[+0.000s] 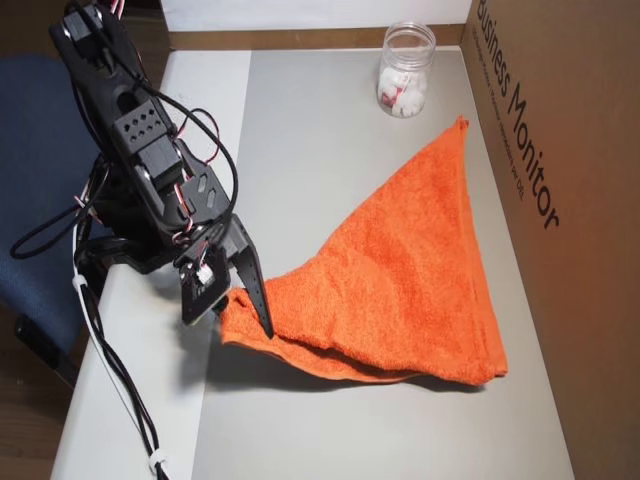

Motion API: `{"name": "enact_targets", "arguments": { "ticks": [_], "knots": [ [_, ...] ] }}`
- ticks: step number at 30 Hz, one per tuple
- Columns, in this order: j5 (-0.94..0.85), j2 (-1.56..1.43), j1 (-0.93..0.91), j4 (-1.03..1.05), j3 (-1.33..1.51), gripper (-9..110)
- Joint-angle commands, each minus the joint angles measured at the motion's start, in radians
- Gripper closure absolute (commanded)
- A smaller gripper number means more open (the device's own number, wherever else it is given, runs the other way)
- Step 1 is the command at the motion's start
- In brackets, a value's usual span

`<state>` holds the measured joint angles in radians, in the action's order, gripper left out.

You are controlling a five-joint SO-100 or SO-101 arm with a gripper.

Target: Fold the blanket.

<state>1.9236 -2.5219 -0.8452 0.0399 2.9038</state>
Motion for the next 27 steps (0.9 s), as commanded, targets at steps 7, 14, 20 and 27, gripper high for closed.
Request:
{"name": "enact_targets", "arguments": {
  "ticks": [7,14,20,27],
  "knots": [
    [-0.049,-0.138,0.032,0.000,-0.086,102],
    [-0.069,-0.127,0.140,-0.011,-0.206,102],
    [-0.071,-0.035,0.222,-0.014,-0.328,102],
    [-0.077,0.126,0.318,-0.014,-0.526,102]
  ]
}}
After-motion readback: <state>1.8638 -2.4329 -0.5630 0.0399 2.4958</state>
